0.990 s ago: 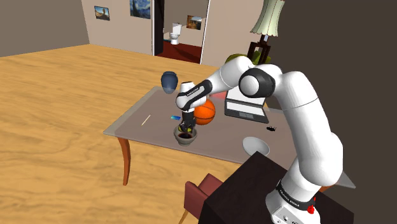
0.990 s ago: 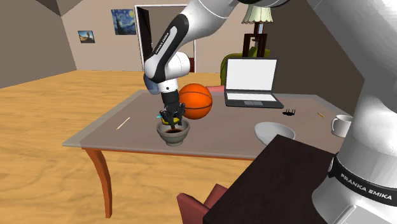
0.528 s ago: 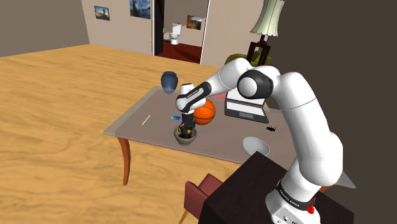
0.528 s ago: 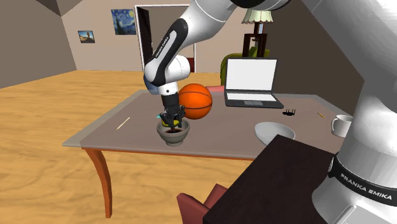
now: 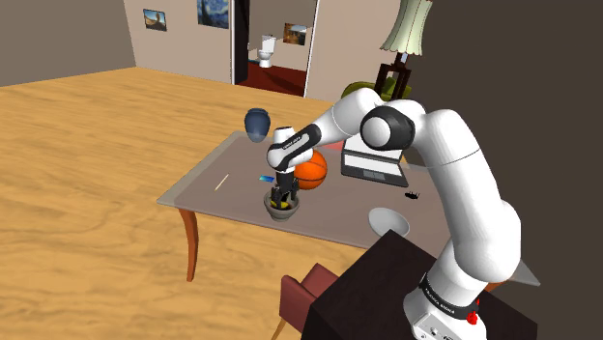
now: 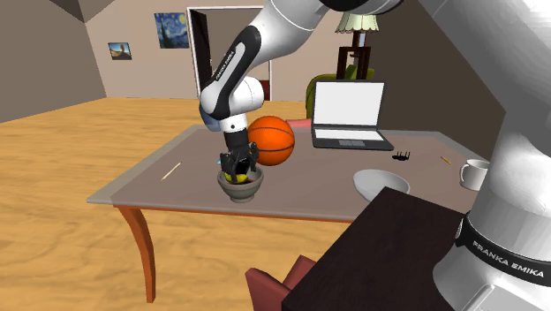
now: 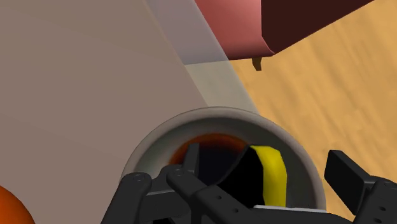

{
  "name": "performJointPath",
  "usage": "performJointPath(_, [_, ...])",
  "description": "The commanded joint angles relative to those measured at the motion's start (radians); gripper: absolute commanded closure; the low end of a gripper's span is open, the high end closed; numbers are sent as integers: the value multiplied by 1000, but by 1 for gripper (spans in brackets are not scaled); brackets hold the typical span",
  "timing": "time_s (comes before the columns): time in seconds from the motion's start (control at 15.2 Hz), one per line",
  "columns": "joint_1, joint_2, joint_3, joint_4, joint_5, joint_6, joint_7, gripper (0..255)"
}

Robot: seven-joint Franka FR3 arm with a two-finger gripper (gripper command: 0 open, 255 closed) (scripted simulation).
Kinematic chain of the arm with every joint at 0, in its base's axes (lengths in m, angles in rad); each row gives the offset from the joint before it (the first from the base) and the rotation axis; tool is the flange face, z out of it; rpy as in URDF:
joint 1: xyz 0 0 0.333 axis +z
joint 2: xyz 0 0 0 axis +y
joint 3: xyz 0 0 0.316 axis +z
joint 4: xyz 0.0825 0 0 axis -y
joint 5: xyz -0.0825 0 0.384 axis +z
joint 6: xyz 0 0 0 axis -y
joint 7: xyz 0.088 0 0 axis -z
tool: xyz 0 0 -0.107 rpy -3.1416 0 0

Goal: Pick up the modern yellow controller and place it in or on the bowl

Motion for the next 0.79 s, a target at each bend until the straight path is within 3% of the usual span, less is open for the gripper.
performJointPath(0.0, [1, -17, -1, 8, -2, -25, 1, 0])
performJointPath(0.2, [2, -59, -5, 39, -6, -98, 4, 0])
performJointPath(0.73, [2, -59, -5, 39, -6, -98, 4, 0])
